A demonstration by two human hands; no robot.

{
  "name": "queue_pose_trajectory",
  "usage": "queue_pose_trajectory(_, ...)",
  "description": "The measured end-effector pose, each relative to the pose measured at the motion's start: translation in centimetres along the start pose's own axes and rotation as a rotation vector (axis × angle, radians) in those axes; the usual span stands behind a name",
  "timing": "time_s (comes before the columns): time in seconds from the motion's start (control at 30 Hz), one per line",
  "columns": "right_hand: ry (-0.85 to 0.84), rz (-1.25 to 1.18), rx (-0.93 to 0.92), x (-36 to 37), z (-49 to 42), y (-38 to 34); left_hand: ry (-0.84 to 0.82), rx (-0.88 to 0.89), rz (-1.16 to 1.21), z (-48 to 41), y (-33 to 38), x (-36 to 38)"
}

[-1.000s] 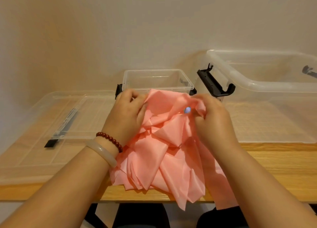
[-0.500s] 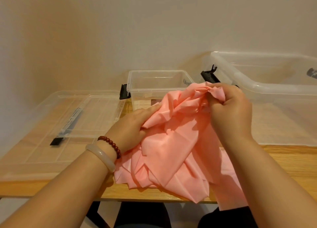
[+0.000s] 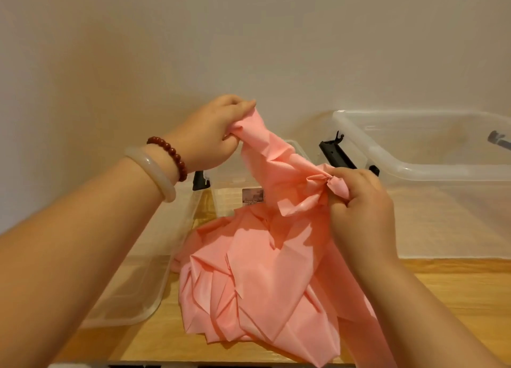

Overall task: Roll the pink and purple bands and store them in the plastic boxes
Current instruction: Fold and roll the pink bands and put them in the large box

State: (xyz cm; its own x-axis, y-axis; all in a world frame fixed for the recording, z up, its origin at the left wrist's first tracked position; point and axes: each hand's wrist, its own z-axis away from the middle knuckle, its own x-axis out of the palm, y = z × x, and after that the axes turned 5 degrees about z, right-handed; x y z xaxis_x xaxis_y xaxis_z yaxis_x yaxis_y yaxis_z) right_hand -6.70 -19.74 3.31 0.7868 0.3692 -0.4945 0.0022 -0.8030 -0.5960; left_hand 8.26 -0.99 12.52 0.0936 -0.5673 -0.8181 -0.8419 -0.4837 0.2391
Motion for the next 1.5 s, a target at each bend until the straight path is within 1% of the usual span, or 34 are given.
queue_pose_trajectory(0.1, -0.001, 0.000, -0.004, 0.4, -0.3, -0.5, -0.040, 0.008, -0.071, -1.9, -0.7, 0.6)
queue_pose_trajectory(0.17, -0.037, 0.030, 0.013, 0.9, -0.1, -0.5, -0.077, -0.012, -0.125, -2.8, -1.3, 2.1)
queue_pose_trajectory(0.23, -0.116, 0.058, 0.040, 1.6, 0.5, -0.4, -0.209, -0.100, -0.155, -3.3, -1.8, 3.8)
queue_pose_trajectory(0.3, -0.206, 0.104, 0.027, 2.5, 1.4, -0.2, -0.410, -0.217, -0.121, -3.4, -2.1, 5.4)
queue_pose_trajectory(0.33, -0.259, 0.136, 0.012, 2.8, 1.8, -0.1, -0.480, -0.261, -0.082, -3.4, -2.0, 6.0)
queue_pose_trajectory(0.37, -0.323, 0.176, 0.000, 3.1, 2.2, -0.1, -0.503, -0.288, -0.037, -3.3, -1.9, 6.3)
queue_pose_trajectory(0.4, -0.397, 0.217, -0.003, 3.3, 2.5, -0.2, -0.486, -0.297, 0.005, -3.2, -1.8, 6.5)
queue_pose_trajectory(0.47, -0.522, 0.245, -0.006, 3.6, 3.0, -0.1, -0.393, -0.282, 0.064, -2.9, -1.4, 6.6)
queue_pose_trajectory(0.53, -0.589, 0.210, -0.016, 3.9, 3.2, -0.2, -0.339, -0.298, 0.129, -2.3, -1.1, 6.6)
queue_pose_trajectory(0.6, -0.622, 0.169, -0.034, 4.1, 3.2, -0.5, -0.357, -0.309, 0.186, -1.8, -0.8, 6.7)
queue_pose_trajectory(0.67, -0.559, 0.149, -0.083, 4.0, 3.2, -0.8, -0.346, -0.280, 0.252, -1.6, -0.8, 7.1)
queue_pose_trajectory(0.77, -0.381, 0.055, -0.110, 3.7, 3.2, -1.1, -0.208, -0.281, 0.352, -1.5, -1.1, 7.3)
queue_pose_trajectory(0.83, -0.291, 0.061, -0.132, 3.5, 3.2, -1.0, -0.111, -0.253, 0.348, -1.7, -1.6, 7.3)
queue_pose_trajectory(0.9, -0.293, 0.062, -0.156, 3.4, 3.3, -1.0, 0.024, -0.226, 0.279, -2.1, -2.0, 7.2)
queue_pose_trajectory(0.97, -0.316, 0.010, -0.171, 3.3, 3.1, -1.1, 0.156, -0.246, 0.202, -2.5, -1.9, 6.7)
queue_pose_trajectory(1.0, -0.322, -0.014, -0.181, 3.4, 2.9, -1.1, 0.162, -0.259, 0.170, -2.7, -2.0, 6.5)
queue_pose_trajectory(1.03, -0.325, -0.038, -0.180, 3.5, 2.6, -1.0, 0.134, -0.274, 0.170, -2.8, -2.0, 6.4)
queue_pose_trajectory(1.07, -0.296, -0.047, -0.183, 3.6, 2.3, -0.8, 0.100, -0.302, 0.235, -2.7, -2.2, 6.4)
queue_pose_trajectory(1.17, -0.062, 0.048, -0.221, 3.8, 0.8, 0.1, 0.051, -0.403, 0.620, -1.9, -2.2, 6.3)
queue_pose_trajectory(1.2, -0.043, 0.081, -0.202, 3.9, 0.2, 0.2, 0.044, -0.413, 0.681, -1.6, -2.1, 6.2)
queue_pose_trajectory(1.23, -0.069, 0.100, -0.174, 4.0, -0.5, 0.1, 0.035, -0.414, 0.712, -1.4, -2.0, 6.2)
queue_pose_trajectory(1.33, -0.239, 0.177, -0.102, 5.4, -2.2, -0.3, 0.022, -0.442, 0.754, -1.0, -1.3, 6.0)
queue_pose_trajectory(1.37, -0.266, 0.185, -0.101, 5.8, -2.5, -0.6, 0.012, -0.440, 0.736, -1.0, -1.1, 6.1)
queue_pose_trajectory(1.43, -0.214, 0.138, -0.134, 6.3, -2.7, -1.0, -0.026, -0.393, 0.561, -1.0, -1.0, 6.4)
queue_pose_trajectory(1.47, -0.168, 0.095, -0.135, 6.4, -2.7, -1.1, -0.013, -0.364, 0.493, -0.9, -0.9, 6.6)
queue_pose_trajectory(1.5, -0.124, 0.050, -0.114, 6.3, -2.7, -1.2, 0.028, -0.354, 0.492, -0.8, -1.0, 6.7)
